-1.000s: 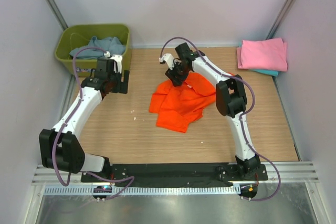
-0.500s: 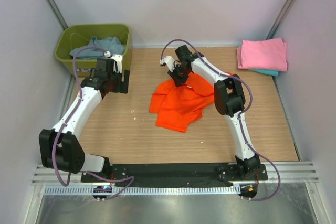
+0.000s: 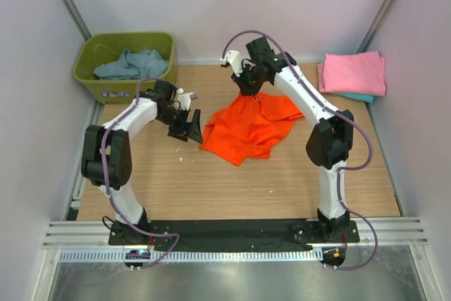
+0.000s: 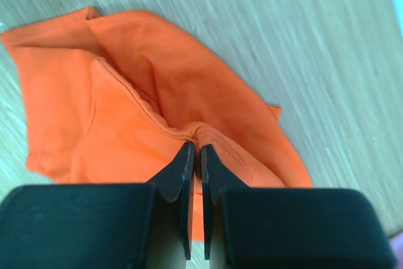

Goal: Fold and stack the t-shirts
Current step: Flatten the tshirt out

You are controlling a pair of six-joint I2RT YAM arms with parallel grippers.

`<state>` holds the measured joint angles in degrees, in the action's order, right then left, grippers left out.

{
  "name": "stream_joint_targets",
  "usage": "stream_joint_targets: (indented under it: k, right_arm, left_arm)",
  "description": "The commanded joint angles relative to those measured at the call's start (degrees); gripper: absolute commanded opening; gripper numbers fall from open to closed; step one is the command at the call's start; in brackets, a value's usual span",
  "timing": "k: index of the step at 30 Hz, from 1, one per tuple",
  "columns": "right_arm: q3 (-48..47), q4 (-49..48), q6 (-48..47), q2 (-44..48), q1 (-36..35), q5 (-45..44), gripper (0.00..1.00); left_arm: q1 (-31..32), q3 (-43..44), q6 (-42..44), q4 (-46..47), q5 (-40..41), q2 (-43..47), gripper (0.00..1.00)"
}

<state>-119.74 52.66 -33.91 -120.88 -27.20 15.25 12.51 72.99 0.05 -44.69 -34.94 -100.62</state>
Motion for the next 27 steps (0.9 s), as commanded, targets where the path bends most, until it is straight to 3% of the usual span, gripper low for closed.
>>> stream_joint_targets:
  k: [1, 6, 12, 18, 27]
  right_arm:
    - [1.8, 0.7, 1.4, 4.2, 0.0, -0.5, 0.06]
    - [2.1, 0.9, 0.8, 7.1, 0.0, -1.4, 0.06]
    - [3.6, 0.8, 0.4, 12.0, 0.0, -3.5, 0.06]
    - [5.8, 0.8, 0.1, 15.1, 0.5, -4.3, 0.06]
    - [5.6, 0.1, 0.9, 16.0, 2.1, -4.9, 0.06]
  left_arm:
    - [0.6, 6.9, 0.3, -1.2, -6.8, -4.4, 0.83]
    - [0.6, 12.9, -1.6, -2.6, -6.4, -12.0, 0.8]
    - [1.0, 13.9, -4.1, -0.8, -5.6, -16.1, 0.73]
    - [1.0, 11.9, -5.1, -0.4, -3.5, -16.9, 0.56]
    - [1.0, 8.5, -5.2, 0.7, -1.4, -17.5, 0.5]
